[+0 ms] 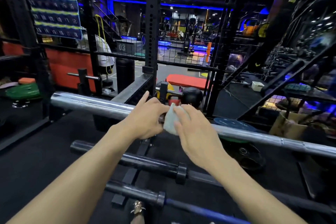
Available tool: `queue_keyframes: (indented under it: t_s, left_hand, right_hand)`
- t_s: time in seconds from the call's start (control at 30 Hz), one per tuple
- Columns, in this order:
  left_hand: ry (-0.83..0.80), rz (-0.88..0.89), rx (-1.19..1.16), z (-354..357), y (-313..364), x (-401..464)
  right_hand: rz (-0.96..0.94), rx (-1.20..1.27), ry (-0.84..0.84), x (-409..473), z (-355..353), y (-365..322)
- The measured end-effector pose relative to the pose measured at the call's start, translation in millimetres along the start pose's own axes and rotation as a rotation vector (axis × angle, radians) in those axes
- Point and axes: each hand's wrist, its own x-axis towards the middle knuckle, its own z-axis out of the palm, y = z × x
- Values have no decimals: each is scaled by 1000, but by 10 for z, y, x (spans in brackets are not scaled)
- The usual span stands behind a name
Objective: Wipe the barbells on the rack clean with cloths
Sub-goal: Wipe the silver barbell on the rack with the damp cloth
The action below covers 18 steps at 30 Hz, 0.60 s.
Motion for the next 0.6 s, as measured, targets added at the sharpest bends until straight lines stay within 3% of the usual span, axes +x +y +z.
queue_keyframes:
  t_s: [0.03,0.13,0.23,0.43,0.6]
  left_hand:
    - [14,4,-7,2,-1,4]
    - [16,-2,2,-1,-1,-4]
    - [19,-4,-4,10,-14,-13]
    - [46,2,-31,28,-11,-35]
    - [146,11,-12,31,64,-61]
  right_hand:
    - [67,12,-4,120,-9,20]
    - [356,239,-251,579,-149,101]
    - [470,499,-383,763,-225,259]
    - [85,389,-232,89,-156,207]
    - [294,363,-242,503,-228,183]
